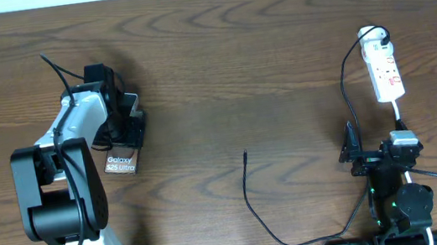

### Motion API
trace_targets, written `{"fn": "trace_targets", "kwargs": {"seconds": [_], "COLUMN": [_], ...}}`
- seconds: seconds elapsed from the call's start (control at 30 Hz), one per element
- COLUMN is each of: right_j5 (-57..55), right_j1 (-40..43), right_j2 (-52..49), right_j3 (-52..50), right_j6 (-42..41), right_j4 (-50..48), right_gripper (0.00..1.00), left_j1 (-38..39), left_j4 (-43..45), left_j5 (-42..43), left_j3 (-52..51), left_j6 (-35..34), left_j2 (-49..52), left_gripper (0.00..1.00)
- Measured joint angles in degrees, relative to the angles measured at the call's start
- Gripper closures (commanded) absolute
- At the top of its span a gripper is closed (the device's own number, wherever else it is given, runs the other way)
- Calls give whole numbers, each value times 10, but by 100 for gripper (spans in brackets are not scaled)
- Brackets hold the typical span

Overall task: Plug charger to phone and switch on socket
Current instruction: 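Close the left gripper on the phone box and hold it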

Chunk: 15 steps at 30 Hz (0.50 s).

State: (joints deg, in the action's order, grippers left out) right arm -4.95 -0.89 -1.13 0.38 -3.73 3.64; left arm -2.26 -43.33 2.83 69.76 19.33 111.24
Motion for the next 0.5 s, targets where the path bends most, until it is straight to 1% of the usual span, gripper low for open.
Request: {"fn": "trace_targets", "kwargs": {"seconds": [0.2, 0.33, 0.47, 0.5], "right_j5": [0, 0, 0, 0], "right_j1": [0, 0, 0, 0], "right_j2": [0, 0, 0, 0], "right_j3": [0, 0, 0, 0], "right_j6": [0, 0, 0, 0], "right_j4": [0, 0, 0, 0], "right_gripper": [1, 1, 1, 1], "left_j1": [0, 0, 0, 0], "left_j4": [1, 0, 1, 1], "left_j5": [0, 0, 0, 0], "left_j3": [0, 0, 0, 0], "left_j6": [0, 0, 0, 0], "left_j2": [0, 0, 0, 0], "left_gripper": [36, 43, 53, 57]}}
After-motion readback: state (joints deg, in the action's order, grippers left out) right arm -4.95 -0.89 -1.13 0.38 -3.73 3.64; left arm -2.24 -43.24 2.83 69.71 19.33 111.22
